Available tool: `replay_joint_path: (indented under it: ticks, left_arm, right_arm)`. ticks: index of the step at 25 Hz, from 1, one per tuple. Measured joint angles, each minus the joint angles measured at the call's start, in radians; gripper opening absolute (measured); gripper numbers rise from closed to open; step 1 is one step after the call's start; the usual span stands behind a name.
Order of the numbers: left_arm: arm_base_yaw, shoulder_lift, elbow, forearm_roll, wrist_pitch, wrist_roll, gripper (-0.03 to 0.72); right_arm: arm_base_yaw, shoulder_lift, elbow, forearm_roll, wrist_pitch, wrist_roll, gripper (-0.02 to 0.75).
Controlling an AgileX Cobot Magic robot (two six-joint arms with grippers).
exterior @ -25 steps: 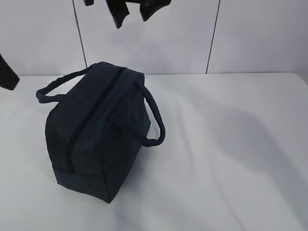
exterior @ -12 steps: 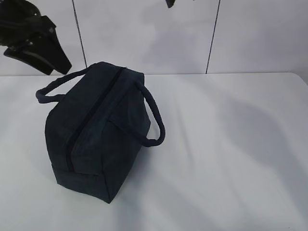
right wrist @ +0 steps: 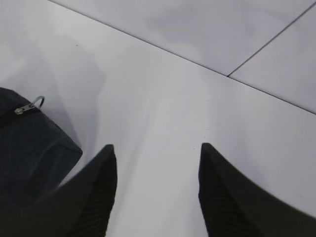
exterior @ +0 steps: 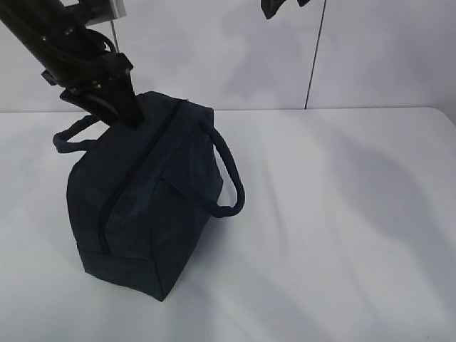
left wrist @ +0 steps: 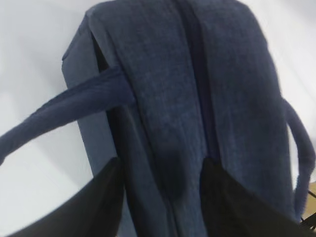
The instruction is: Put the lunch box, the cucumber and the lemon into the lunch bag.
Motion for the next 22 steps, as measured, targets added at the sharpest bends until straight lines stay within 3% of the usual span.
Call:
replay_joint_path:
  ticks: [4, 9, 11, 22]
  left_arm:
    - [-0.008, 0.041, -0.007, 0.031, 0.000, 0.000, 0.341]
    - [-0.016, 0.052, -0.009, 0.060, 0.001, 0.057, 0.079]
    - [-0.018, 0.052, -0.017, 0.076, 0.002, 0.093, 0.021]
    - [-0.075, 0.052, -0.026, 0.125, 0.000, 0.338, 0.000]
  right_arm:
    - [-0.011, 0.008, 0.000, 0.015, 0.002, -0.033, 0.387]
    - [-0.025, 0.010, 0.000, 0.022, 0.002, -0.041, 0.387]
    - [-0.025, 0.010, 0.000, 0.025, 0.002, -0.043, 0.387]
    - [-0.025, 0.010, 0.000, 0.032, 0.002, -0.064, 0.387]
